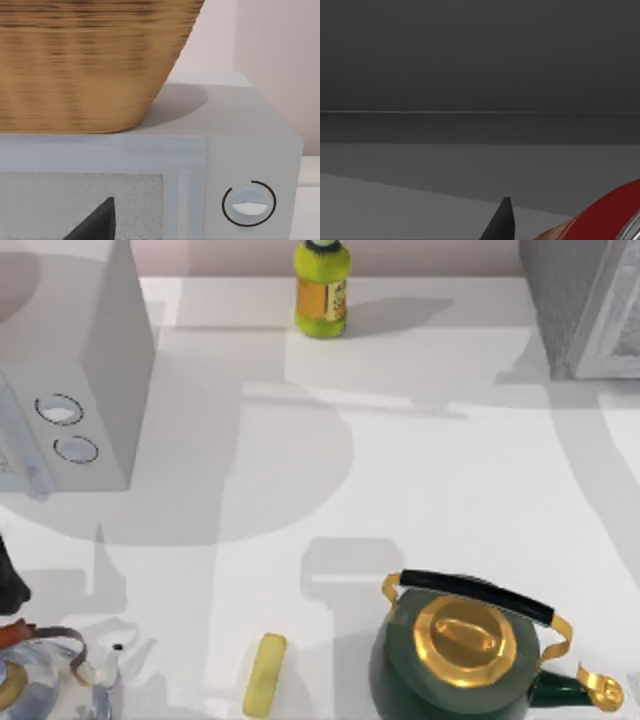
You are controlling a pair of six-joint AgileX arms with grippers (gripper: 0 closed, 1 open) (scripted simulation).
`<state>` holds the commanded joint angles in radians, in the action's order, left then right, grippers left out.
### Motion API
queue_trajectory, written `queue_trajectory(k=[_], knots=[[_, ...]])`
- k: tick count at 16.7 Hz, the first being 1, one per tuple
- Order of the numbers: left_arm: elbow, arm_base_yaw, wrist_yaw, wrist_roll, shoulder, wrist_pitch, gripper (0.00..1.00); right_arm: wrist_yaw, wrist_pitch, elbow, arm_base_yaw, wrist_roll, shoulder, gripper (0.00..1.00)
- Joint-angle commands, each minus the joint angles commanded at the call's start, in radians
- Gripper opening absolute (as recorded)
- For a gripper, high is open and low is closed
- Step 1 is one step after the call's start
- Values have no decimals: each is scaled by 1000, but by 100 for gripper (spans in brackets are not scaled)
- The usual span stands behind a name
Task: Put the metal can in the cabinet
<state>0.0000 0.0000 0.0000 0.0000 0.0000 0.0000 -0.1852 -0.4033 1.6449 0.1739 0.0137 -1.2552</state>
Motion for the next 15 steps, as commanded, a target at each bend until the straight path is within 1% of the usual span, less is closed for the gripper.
queue_trajectory(k=[4,11,13,15], knots=[[0,0,0,0,0,0,100,-11,-20,99,11,6,-73,0],[0,0,0,0,0,0,100,-7,-23,108,8,7,-83,0],[0,0,0,0,0,0,100,2,-38,163,7,8,-132,0],[0,0,0,0,0,0,100,13,-62,260,4,10,-210,0]])
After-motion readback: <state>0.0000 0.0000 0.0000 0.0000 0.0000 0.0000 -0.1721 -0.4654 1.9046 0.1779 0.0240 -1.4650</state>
